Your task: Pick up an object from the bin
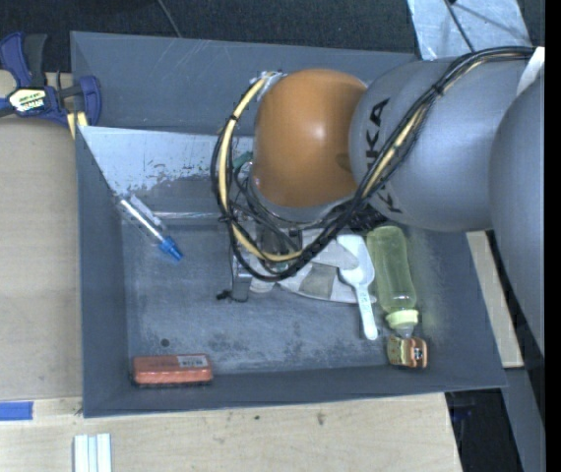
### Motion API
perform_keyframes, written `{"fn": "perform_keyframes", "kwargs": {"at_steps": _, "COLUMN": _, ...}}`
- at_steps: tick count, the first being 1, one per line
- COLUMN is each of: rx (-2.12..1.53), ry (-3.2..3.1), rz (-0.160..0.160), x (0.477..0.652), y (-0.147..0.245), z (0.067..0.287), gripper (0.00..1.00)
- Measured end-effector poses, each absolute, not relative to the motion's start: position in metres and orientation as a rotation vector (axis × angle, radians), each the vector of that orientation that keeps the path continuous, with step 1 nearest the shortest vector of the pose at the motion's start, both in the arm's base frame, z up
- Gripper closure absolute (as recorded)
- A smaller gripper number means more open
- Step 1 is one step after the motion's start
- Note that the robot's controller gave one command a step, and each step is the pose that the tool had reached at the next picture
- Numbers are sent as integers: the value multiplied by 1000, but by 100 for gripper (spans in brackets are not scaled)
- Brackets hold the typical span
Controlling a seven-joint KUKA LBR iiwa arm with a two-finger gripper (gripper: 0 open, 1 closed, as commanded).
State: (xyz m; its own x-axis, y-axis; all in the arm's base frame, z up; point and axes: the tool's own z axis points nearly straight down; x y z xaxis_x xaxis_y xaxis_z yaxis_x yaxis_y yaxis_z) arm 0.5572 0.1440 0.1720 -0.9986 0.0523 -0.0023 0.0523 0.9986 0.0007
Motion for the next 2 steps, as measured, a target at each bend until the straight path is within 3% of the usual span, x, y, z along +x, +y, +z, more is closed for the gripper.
{"fn": "perform_keyframes", "kwargs": {"at_steps": 1, "rx": -128, "ry": 3135, "rz": 0, "x": 566, "y": 125, "z": 153, "gripper": 0}}
{"fn": "perform_keyframes", "kwargs": {"at_steps": 2, "rx": 196, "ry": 3132, "rz": 1, "x": 575, "y": 105, "z": 147, "gripper": 0}}
